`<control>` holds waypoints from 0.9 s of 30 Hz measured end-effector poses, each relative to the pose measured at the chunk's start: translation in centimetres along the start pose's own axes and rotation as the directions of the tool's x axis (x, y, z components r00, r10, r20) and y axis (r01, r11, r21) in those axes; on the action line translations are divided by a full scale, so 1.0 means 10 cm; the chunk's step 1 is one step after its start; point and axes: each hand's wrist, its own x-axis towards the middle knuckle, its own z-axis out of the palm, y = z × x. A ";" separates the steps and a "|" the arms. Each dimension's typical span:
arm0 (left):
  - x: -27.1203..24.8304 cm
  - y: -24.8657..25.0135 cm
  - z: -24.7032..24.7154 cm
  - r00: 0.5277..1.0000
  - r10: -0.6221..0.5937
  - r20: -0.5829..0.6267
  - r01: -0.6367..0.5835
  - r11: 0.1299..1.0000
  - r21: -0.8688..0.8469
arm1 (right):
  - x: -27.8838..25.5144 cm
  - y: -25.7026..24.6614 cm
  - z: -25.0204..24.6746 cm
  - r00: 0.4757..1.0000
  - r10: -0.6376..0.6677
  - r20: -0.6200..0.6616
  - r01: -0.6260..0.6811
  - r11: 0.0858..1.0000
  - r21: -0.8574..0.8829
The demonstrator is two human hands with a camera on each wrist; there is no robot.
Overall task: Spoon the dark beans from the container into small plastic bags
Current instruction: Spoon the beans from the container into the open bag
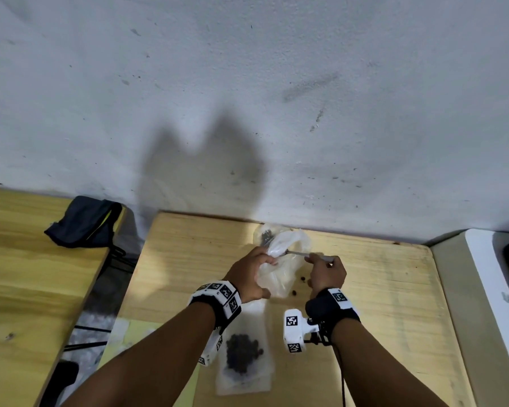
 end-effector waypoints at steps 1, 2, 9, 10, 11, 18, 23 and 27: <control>0.00 -0.01 -0.01 1.000 0.002 -0.007 -0.002 1.000 0.012 | 0.00 0.00 -0.01 1.000 -0.025 -0.013 0.025 1.000 -0.002; 0.00 -0.01 -0.02 1.000 0.003 -0.021 -0.002 1.000 0.021 | 0.00 0.00 -0.02 0.998 -0.049 -0.028 0.049 0.999 -0.013; 0.00 0.02 -0.02 0.981 -0.005 -0.193 0.015 0.999 0.047 | -0.10 -0.05 -0.02 0.981 -0.190 -0.046 0.184 0.977 -0.111; 0.00 0.02 -0.02 0.979 -0.012 -0.203 0.018 0.999 0.030 | -0.11 -0.06 -0.02 0.974 -0.219 -0.055 0.211 0.970 -0.122; 0.00 0.01 -0.02 0.976 -0.023 -0.215 0.025 1.000 0.007 | -0.12 -0.08 -0.01 0.966 -0.251 -0.061 0.241 0.961 -0.135; 0.04 0.01 -0.11 0.976 -0.052 -0.211 0.048 0.999 -0.020 | -0.24 -0.19 -0.01 0.886 -0.464 -0.001 0.457 0.872 -0.176; 0.01 0.13 -0.14 0.979 0.084 -0.186 -0.051 0.983 0.176 | -0.21 -0.15 0.01 0.926 -0.379 -0.011 0.372 0.915 -0.154; -0.05 0.08 -0.09 0.985 0.072 -0.156 -0.042 0.982 0.186 | -0.16 -0.10 0.02 0.962 -0.273 -0.006 0.269 0.951 -0.151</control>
